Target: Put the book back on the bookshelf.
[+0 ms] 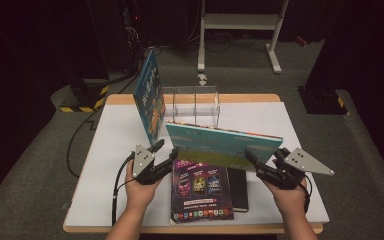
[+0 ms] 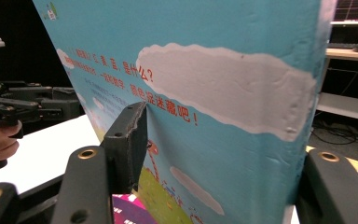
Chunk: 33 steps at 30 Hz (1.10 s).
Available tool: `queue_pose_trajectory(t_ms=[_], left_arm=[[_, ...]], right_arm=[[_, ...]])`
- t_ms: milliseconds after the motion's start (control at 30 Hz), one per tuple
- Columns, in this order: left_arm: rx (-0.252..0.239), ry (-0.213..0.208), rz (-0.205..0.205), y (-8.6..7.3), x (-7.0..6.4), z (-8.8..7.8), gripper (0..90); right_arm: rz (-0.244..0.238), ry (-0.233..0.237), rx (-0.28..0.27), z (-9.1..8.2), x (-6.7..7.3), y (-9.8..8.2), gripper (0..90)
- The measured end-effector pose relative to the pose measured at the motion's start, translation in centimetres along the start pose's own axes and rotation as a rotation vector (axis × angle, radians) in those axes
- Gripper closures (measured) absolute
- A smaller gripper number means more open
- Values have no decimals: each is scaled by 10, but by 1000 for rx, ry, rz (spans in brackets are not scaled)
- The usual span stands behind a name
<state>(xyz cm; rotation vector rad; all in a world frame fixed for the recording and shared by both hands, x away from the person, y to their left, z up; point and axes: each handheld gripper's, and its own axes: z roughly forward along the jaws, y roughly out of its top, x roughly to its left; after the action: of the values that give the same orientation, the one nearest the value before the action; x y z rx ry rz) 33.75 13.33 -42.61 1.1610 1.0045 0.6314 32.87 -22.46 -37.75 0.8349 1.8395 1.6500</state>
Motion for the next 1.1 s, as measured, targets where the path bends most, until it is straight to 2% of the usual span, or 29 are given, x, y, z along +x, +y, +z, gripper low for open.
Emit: queue_pose_trajectory(t_ms=[233, 400, 667, 767, 833, 867, 900, 933, 1000, 1033, 1100], left_arm=[[28, 67, -6, -11, 28, -22, 438], [30, 92, -42, -15, 41, -33, 440], [31, 101, -57, -15, 48, -38, 440], [33, 98, -56, -14, 49, -39, 441], [34, 97, -55, -14, 49, -40, 441], [35, 96, -56, -14, 49, -40, 441], [32, 97, -58, -14, 49, -39, 441], [31, 97, -60, -14, 49, -40, 441], [31, 96, -61, -14, 49, -40, 441], [33, 97, -59, -14, 49, -40, 442], [31, 98, -62, -14, 50, -41, 442]], right_arm=[[0, 16, -2, -3, 1, -1, 439], [4, 31, -4, -3, 3, -1, 500], [25, 80, -13, -2, 3, 1, 628], [38, 111, -15, -2, 3, 1, 712], [27, 130, -13, -1, 4, 1, 793], [30, 141, -8, 0, 6, 1, 791], [30, 108, 0, 0, 8, 2, 790], [40, 96, 6, 1, 8, 3, 796], [72, 128, -2, 3, 4, 3, 805], [57, 133, -6, 4, 7, 3, 806], [35, 109, -2, 6, 16, 6, 806]])
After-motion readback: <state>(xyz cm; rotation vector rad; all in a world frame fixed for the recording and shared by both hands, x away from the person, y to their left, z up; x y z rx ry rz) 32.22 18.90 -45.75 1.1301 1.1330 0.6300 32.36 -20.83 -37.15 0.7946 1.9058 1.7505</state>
